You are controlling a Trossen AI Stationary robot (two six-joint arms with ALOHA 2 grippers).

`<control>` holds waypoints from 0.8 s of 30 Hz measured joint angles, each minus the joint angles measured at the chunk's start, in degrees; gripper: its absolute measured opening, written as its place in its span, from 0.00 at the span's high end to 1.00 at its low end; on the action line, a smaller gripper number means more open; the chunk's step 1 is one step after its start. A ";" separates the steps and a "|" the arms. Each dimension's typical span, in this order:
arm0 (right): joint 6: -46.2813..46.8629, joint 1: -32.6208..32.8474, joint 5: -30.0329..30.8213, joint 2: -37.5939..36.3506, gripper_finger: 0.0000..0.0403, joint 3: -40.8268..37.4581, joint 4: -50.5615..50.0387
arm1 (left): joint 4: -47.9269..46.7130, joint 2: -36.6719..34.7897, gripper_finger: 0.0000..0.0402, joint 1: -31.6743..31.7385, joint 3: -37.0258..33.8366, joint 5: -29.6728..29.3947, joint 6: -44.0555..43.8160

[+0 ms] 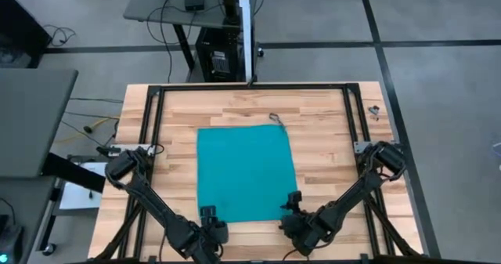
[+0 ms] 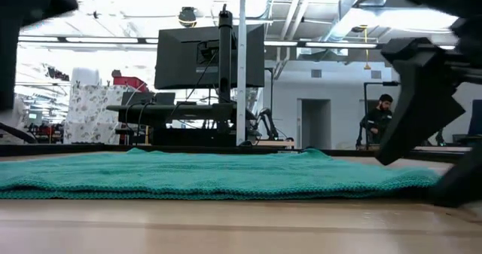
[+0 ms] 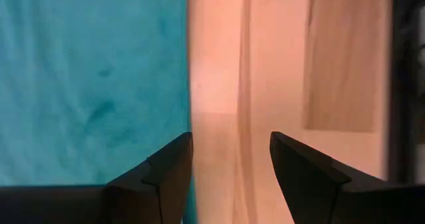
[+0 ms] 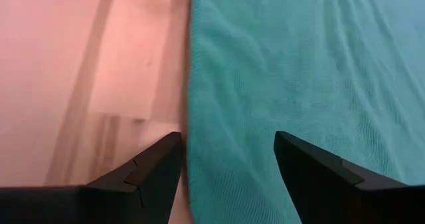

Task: Roll towel
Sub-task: Roll the blue towel

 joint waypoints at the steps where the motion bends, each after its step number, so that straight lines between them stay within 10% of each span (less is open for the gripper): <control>1: 0.28 -0.07 0.00 0.01 0.42 -0.04 0.27 | -0.44 0.74 0.54 0.04 0.00 -0.18 -0.70; 24: -1.67 -2.04 -0.37 0.18 0.42 -0.10 0.89 | -6.27 3.55 0.54 1.14 -3.39 -5.15 -7.36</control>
